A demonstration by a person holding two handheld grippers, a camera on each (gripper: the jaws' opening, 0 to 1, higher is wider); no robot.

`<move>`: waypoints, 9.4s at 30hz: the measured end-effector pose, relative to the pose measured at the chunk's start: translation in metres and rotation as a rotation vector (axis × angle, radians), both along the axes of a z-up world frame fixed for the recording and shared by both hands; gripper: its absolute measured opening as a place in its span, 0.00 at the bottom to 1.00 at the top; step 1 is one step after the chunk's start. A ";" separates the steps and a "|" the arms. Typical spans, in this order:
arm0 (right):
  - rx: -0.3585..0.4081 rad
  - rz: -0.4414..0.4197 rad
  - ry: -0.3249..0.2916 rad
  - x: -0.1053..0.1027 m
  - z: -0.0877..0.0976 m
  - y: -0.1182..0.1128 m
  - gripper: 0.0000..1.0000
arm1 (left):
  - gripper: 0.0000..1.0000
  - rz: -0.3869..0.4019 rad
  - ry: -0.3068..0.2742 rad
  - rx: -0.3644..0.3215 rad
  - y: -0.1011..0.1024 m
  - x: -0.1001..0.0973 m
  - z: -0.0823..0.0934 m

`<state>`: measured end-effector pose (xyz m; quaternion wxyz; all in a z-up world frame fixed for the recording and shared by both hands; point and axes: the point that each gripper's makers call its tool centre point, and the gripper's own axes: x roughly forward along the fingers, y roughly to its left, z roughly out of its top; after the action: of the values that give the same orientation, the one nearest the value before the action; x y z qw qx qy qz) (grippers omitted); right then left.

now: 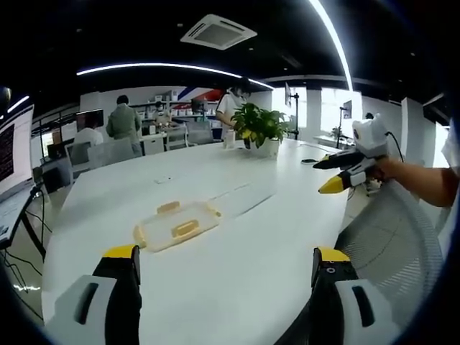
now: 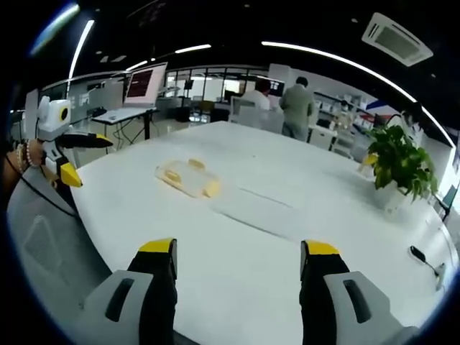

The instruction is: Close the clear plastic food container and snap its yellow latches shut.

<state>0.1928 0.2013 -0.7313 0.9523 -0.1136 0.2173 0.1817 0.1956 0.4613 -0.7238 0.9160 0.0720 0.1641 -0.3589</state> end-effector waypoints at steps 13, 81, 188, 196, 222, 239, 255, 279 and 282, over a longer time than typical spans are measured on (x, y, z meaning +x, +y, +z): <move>0.005 -0.005 0.005 -0.001 -0.001 0.001 0.67 | 0.97 0.015 0.005 -0.020 0.004 0.001 0.002; -0.343 0.870 0.280 0.191 -0.032 0.127 0.76 | 0.84 -0.511 0.299 0.600 0.037 0.190 -0.062; -0.745 1.087 0.561 0.188 -0.089 0.149 0.36 | 0.33 -0.650 0.429 0.833 0.050 0.173 -0.080; -0.725 1.100 0.510 0.179 -0.065 0.148 0.36 | 0.33 -0.621 0.411 0.849 0.048 0.164 -0.056; -0.734 0.979 0.486 0.186 -0.030 0.016 0.36 | 0.33 -0.699 0.320 0.861 -0.085 0.181 -0.026; -0.719 0.961 0.527 0.188 -0.038 -0.058 0.36 | 0.34 -0.732 0.359 0.882 -0.160 0.193 -0.042; -0.687 0.947 0.556 0.189 -0.049 -0.080 0.36 | 0.34 -0.755 0.384 0.957 -0.182 0.199 -0.054; -0.721 0.989 0.564 0.184 -0.062 -0.074 0.38 | 0.34 -0.712 0.442 0.921 -0.168 0.191 -0.057; -0.662 0.939 0.612 0.181 -0.068 -0.078 0.38 | 0.34 -0.663 0.470 0.884 -0.165 0.190 -0.060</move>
<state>0.3742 0.1231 -0.7996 0.5815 -0.4269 0.4503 0.5262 0.3853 0.2964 -0.7840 0.5774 0.4123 0.4648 -0.5296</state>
